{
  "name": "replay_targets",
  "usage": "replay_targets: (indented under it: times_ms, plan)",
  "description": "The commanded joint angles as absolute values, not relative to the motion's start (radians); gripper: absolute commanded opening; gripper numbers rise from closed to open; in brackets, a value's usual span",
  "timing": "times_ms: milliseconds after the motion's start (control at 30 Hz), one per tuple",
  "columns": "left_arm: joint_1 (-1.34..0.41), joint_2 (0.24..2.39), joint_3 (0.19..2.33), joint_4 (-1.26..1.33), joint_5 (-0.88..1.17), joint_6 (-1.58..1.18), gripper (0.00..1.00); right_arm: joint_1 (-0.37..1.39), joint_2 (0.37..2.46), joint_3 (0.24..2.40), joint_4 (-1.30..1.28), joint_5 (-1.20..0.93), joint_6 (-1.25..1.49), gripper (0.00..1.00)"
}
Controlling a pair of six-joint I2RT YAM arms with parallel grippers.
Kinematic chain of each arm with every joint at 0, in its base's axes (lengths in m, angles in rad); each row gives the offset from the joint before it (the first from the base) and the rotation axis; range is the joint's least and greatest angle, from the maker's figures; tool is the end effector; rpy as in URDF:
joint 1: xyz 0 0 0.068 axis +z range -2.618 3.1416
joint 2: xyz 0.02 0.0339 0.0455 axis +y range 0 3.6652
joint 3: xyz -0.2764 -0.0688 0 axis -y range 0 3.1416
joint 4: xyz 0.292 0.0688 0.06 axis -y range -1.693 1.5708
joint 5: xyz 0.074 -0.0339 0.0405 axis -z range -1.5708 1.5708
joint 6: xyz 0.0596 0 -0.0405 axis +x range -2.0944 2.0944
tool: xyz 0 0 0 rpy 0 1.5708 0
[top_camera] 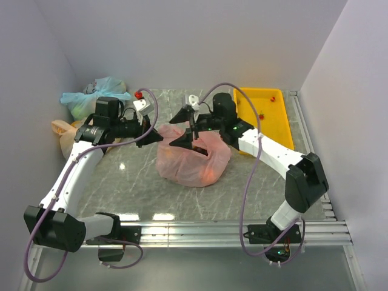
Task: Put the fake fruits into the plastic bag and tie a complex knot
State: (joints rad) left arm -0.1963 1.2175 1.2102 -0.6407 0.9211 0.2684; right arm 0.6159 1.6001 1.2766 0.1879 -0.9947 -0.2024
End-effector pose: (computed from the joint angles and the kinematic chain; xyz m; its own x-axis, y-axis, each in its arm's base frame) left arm 0.2894 -0.1059 0.3643 -0.3744 0.2380 -0.8962 0.8711 0.4215 -0.2520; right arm 0.3217 0.2889 0.3395 0.0915 -0.0694 -0.9934 -0.9948 -0.0503 -0.0881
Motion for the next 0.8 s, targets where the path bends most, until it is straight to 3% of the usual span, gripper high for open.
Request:
replay_targets:
  times_ms: [0, 367, 400, 533, 567, 600, 667, 767]
  plan:
    - [-0.207, 1.213, 1.255, -0.627, 0.925, 0.253, 0.00, 0.663, 1.621, 1.316, 0.370, -0.999, -0.215, 0.99]
    - [-0.209, 1.201, 1.272, -0.611, 0.953, 0.249, 0.00, 0.706, 1.772, 1.362, 0.318, -0.976, -0.342, 0.99]
    - [-0.209, 1.194, 1.273, -0.606, 0.957, 0.244, 0.00, 0.707, 1.781, 1.359, 0.311, -0.957, -0.351, 0.96]
    - [-0.209, 1.183, 1.287, -0.601, 0.956, 0.227, 0.00, 0.706, 1.827, 1.348, 0.304, -0.930, -0.356, 0.60]
    - [-0.209, 1.183, 1.289, -0.601, 0.954, 0.215, 0.00, 0.707, 1.832, 1.344, 0.313, -0.930, -0.347, 0.47]
    - [-0.207, 1.181, 1.292, -0.598, 0.948, 0.210, 0.00, 0.706, 1.838, 1.336, 0.314, -0.930, -0.328, 0.20]
    - [-0.209, 1.180, 1.298, -0.585, 0.945, 0.181, 0.00, 0.706, 1.856, 1.328, 0.327, -0.930, -0.283, 0.14]
    - [-0.207, 1.157, 1.287, -0.517, 0.924, 0.128, 0.00, 0.706, 1.881, 1.290, 0.348, -0.931, -0.186, 0.16]
